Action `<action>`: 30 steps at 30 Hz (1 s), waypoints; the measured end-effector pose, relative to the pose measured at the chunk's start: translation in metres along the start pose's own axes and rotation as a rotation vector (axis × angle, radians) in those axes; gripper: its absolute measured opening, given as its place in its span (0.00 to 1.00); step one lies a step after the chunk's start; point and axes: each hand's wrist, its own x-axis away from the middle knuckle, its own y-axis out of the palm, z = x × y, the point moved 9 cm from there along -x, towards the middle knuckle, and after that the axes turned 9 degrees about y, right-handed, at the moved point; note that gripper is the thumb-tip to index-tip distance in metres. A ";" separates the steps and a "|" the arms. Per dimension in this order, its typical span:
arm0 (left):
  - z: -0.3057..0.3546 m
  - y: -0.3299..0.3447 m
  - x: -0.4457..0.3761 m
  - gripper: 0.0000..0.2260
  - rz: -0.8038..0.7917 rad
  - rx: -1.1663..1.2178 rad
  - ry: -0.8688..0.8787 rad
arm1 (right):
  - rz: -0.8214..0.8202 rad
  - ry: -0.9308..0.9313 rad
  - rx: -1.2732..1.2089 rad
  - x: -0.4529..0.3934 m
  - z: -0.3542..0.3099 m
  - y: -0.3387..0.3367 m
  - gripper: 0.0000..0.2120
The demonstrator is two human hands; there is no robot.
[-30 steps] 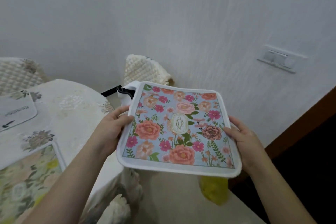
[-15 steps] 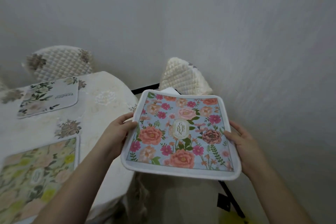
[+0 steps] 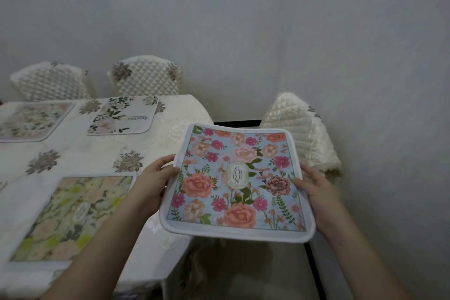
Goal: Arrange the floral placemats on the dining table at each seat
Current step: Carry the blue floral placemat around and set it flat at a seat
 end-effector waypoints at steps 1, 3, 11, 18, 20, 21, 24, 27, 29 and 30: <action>-0.001 -0.005 -0.007 0.11 0.021 0.005 0.003 | -0.012 -0.001 0.017 -0.011 -0.003 0.007 0.20; -0.005 -0.013 -0.021 0.12 0.060 0.017 0.005 | -0.032 -0.001 0.056 -0.033 -0.008 0.021 0.20; -0.020 -0.048 -0.085 0.14 0.156 0.038 -0.019 | -0.075 0.054 0.209 -0.122 -0.020 0.085 0.19; -0.039 -0.081 -0.124 0.17 0.204 0.094 -0.083 | -0.119 0.060 0.349 -0.192 -0.027 0.140 0.20; -0.044 -0.084 -0.130 0.17 0.229 0.126 -0.098 | -0.135 0.071 0.392 -0.212 -0.028 0.151 0.19; -0.047 -0.085 -0.133 0.17 0.237 0.137 -0.107 | -0.148 0.081 0.415 -0.221 -0.029 0.157 0.19; -0.059 -0.088 -0.140 0.16 0.279 0.168 -0.140 | -0.194 0.110 0.505 -0.251 -0.034 0.177 0.18; -0.072 -0.086 -0.146 0.17 0.323 0.205 -0.176 | -0.246 0.133 0.609 -0.281 -0.041 0.200 0.17; -0.080 -0.085 -0.150 0.17 0.374 0.228 -0.197 | -0.302 0.145 0.678 -0.301 -0.043 0.218 0.15; -0.085 -0.085 -0.152 0.17 0.406 0.244 -0.210 | -0.336 0.157 0.713 -0.311 -0.043 0.227 0.15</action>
